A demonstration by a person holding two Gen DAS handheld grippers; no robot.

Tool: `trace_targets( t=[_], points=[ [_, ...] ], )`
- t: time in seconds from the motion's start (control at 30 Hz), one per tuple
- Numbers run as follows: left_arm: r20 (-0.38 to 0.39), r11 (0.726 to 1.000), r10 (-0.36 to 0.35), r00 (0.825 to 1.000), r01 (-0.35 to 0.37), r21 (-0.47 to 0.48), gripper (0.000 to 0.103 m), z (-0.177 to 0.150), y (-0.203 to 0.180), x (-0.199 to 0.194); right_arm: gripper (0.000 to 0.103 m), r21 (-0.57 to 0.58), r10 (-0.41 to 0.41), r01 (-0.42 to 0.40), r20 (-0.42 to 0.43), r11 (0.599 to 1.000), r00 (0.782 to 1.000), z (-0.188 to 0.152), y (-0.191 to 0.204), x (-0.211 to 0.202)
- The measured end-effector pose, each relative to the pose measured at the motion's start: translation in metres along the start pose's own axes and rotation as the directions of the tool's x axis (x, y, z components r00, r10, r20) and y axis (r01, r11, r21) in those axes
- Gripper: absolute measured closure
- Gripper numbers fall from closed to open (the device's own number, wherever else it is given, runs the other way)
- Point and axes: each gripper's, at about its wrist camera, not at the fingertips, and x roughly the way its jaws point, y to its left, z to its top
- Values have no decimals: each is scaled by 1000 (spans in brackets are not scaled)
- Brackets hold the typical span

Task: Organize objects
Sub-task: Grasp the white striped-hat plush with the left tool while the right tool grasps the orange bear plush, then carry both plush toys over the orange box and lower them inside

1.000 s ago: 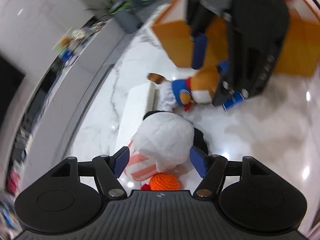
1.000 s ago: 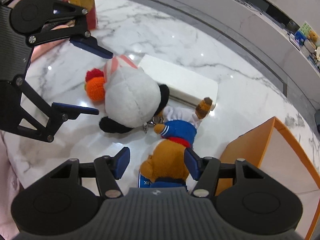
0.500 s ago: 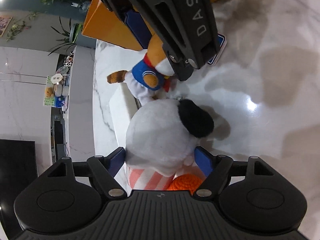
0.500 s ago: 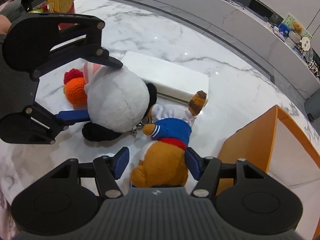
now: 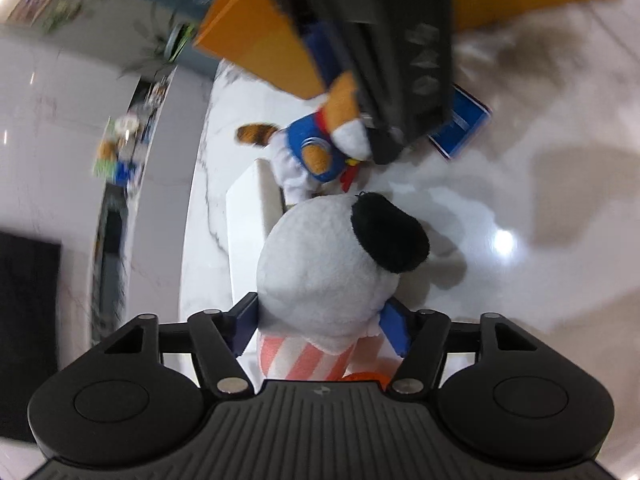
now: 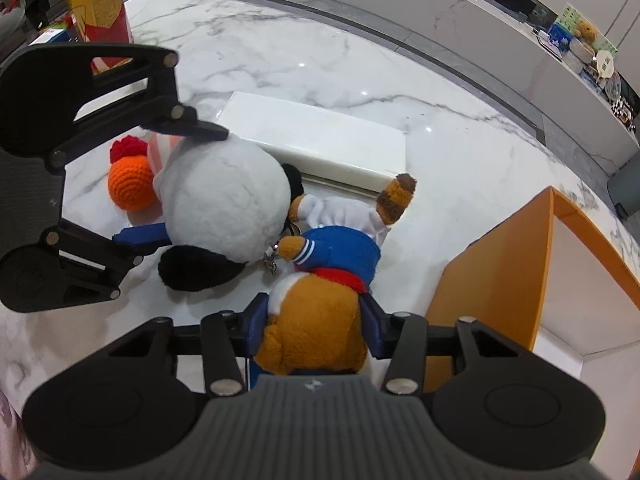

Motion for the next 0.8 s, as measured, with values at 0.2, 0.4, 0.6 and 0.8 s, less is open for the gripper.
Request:
trace_targets(
  t=[0.2,0.4,0.6,0.8],
  points=[
    [-7,986,-18,1000,17,-167,33,3,15,-15,56,54,36,-37,36,998,999,-8,-5,-12],
    [-5,950,1,1000,-3,-311,33,5,32,-45,56,69,77,-84,100,994,992,-13,-8,-39],
    [49,815,-54,997,72,-574,33,6,74,-89,56,149,145,-182,230,972,962,-21,-23,-87],
    [202,534,-136,970,243,-809,33,13,125,-132,56,197,169,-253,363,947,916,-36,-53,-148]
  ],
)
